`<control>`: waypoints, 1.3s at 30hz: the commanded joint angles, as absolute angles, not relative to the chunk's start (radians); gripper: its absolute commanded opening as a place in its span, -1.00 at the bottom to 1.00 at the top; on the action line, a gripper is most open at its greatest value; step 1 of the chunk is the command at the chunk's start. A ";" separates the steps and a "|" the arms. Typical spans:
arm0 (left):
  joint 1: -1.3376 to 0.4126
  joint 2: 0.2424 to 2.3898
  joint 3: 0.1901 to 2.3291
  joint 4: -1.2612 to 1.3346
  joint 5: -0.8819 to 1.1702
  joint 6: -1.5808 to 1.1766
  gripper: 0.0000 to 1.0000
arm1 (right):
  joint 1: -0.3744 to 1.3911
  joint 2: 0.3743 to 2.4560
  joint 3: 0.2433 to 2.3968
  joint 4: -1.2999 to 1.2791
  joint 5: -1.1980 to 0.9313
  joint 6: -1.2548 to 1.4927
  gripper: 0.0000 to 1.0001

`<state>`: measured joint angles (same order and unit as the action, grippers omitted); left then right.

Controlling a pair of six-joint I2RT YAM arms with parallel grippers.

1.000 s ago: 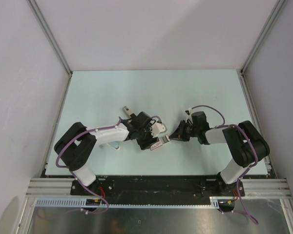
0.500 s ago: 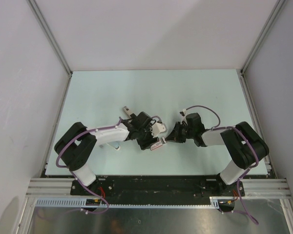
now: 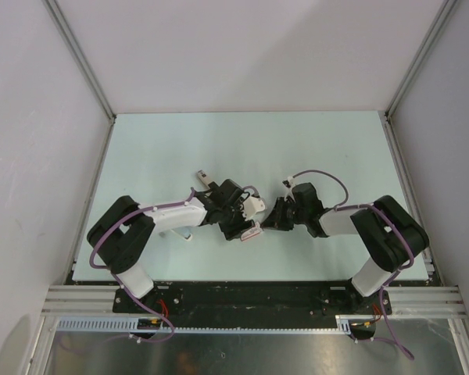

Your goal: Unload the staples from the stapler

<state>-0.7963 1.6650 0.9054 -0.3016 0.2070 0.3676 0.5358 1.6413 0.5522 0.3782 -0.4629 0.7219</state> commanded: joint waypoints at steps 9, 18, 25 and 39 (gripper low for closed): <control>-0.809 1.701 0.934 -0.303 0.198 0.416 0.23 | 0.587 1.651 0.563 0.355 -0.470 0.752 -0.75; -0.796 1.690 0.953 -0.304 0.202 0.428 0.23 | 0.511 1.562 0.561 0.225 -0.472 0.694 -0.29; -0.771 1.617 0.971 -0.350 0.218 0.421 0.24 | 0.429 1.419 0.561 0.088 -0.446 0.657 -0.19; -0.694 1.335 1.291 -0.731 0.107 0.368 0.28 | 0.441 1.086 0.718 -0.301 -0.210 0.547 0.98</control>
